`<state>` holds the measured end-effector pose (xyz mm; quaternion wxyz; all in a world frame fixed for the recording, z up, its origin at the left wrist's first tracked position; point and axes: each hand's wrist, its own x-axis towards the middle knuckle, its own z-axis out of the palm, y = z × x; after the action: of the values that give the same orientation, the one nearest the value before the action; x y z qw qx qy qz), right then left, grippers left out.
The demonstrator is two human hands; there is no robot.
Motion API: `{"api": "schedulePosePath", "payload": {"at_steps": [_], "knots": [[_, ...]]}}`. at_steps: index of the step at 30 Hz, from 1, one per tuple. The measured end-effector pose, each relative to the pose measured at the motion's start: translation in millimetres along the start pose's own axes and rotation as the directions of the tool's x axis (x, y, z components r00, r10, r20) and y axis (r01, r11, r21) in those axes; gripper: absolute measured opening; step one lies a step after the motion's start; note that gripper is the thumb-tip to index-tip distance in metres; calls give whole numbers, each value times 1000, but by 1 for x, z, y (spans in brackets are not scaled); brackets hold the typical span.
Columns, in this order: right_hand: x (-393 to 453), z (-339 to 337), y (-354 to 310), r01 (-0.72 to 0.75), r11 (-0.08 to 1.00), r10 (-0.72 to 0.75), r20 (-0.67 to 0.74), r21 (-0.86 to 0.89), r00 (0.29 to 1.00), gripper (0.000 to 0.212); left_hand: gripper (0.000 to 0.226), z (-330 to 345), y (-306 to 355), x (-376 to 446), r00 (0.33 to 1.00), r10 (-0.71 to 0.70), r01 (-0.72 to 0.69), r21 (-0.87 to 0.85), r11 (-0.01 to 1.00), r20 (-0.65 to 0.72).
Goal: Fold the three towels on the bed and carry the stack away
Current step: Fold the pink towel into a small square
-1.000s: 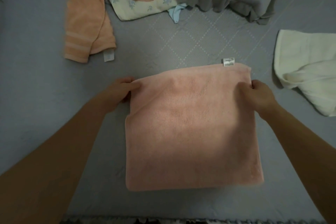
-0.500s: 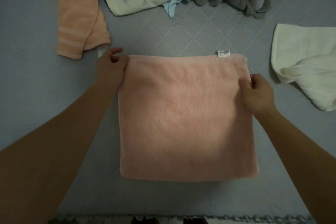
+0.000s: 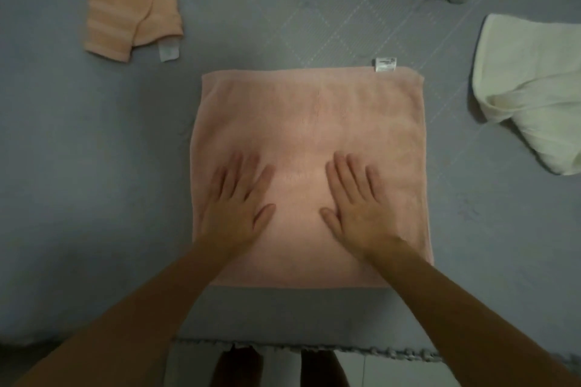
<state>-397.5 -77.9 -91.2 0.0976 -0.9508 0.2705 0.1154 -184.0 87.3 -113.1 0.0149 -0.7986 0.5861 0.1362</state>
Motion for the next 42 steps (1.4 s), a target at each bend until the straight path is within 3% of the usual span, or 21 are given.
{"api": "schedulePosePath", "payload": {"at_steps": [4,8,13,15,17,20,25,28,30,33,36,39,42], "knots": [[-30,2,70,-189,982,189,19,-10,982,77,67,-1,-38,-42,992,-118,117,18,993,49],[-26,-15,47,-401,914,401,3,67,916,78,69,-27,-10,-23,960,-280,280,-50,959,20],[55,-47,-5,-182,968,207,-138,172,969,76,64,-57,20,80,974,-157,145,-80,986,-165],[89,-46,-9,-98,986,116,-135,136,984,74,62,-56,16,114,985,-61,56,-37,998,-159],[105,-38,16,-75,995,81,-95,65,992,72,62,-44,-13,126,988,-88,87,-18,996,-127],[101,-30,74,-161,987,158,-111,-22,981,71,64,-32,-68,117,948,-291,284,-72,956,-132],[59,-35,91,-448,888,457,-90,99,885,74,65,-43,-69,89,878,-466,458,-91,884,-113],[25,-35,40,-376,914,395,-123,154,910,75,66,-52,-19,62,908,-379,354,-154,922,-179],[4,-24,-9,-199,960,225,-118,197,967,74,64,-44,30,39,966,-187,160,-160,974,-176],[-43,9,-38,-46,988,44,17,145,999,69,64,-11,68,-19,996,91,-90,-61,994,24],[-101,31,12,-281,956,272,99,86,957,67,66,18,24,-77,997,17,-16,-18,1000,72],[-149,25,62,-550,835,540,167,16,825,69,67,22,-13,-111,991,38,-40,7,999,129],[-160,8,65,-569,821,555,163,52,816,69,68,7,-10,-116,985,22,-21,-8,1000,172]]}}
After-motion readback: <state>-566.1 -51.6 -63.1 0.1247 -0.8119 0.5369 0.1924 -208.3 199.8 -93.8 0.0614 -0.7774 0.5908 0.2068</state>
